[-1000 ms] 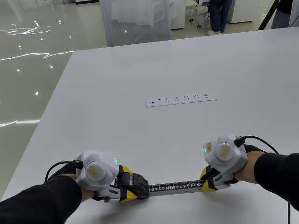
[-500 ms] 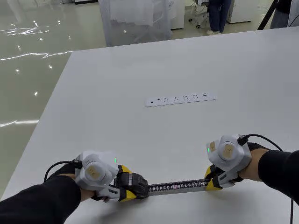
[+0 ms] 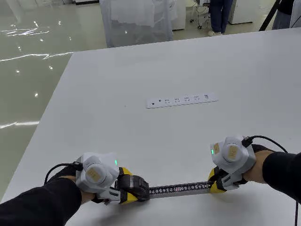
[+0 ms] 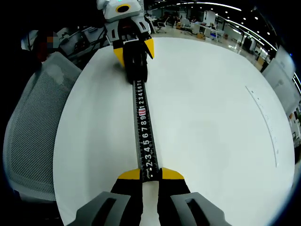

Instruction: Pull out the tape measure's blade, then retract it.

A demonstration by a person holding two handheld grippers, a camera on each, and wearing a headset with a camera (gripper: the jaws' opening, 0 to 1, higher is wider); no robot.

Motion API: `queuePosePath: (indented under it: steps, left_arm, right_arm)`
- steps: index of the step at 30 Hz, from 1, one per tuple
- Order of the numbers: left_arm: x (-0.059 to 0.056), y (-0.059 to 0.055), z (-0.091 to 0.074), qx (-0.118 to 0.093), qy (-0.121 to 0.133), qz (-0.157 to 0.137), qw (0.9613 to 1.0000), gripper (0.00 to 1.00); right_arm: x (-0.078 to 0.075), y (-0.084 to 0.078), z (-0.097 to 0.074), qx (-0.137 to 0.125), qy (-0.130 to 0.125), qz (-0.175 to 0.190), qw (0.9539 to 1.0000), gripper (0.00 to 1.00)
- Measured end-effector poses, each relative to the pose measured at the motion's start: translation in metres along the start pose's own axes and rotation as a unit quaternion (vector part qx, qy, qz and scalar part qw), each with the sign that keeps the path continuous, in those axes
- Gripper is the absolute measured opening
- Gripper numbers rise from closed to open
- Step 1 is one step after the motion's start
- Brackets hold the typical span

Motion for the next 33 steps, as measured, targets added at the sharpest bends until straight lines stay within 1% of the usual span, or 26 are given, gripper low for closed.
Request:
queuePosePath:
  steps: [3, 8, 19, 33]
  left_arm:
    - [0.0, 0.0, 0.0, 0.0, -0.001, 0.0, 1.0, 0.3]
    - [0.0, 0.0, 0.0, 0.001, -0.001, 0.001, 1.0, 0.3]
    - [0.0, -0.001, 0.0, 0.002, -0.001, 0.0, 1.0, 0.3]
    - [-0.001, 0.0, 0.0, 0.007, -0.002, 0.003, 1.0, 0.3]
  right_arm:
    - [-0.001, 0.001, 0.001, 0.0, 0.001, -0.001, 1.0, 0.05]
    - [-0.002, -0.004, 0.0, 0.0, 0.001, 0.002, 1.0, 0.05]
    - [-0.003, -0.005, 0.001, 0.001, 0.001, 0.004, 1.0, 0.05]
    - [-0.003, -0.017, -0.002, 0.009, 0.0, 0.01, 0.9999, 0.05]
Point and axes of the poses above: the centre of the closed fingertips' face, and the gripper's own axes: z roughly forward along the fingers, x roughly to its left, y roughly out of its top, the point moved 6 cm from there along -z, roughly backward along the fingers, and after that the axes turned 12 degrees about x, right-handed, at the moved point
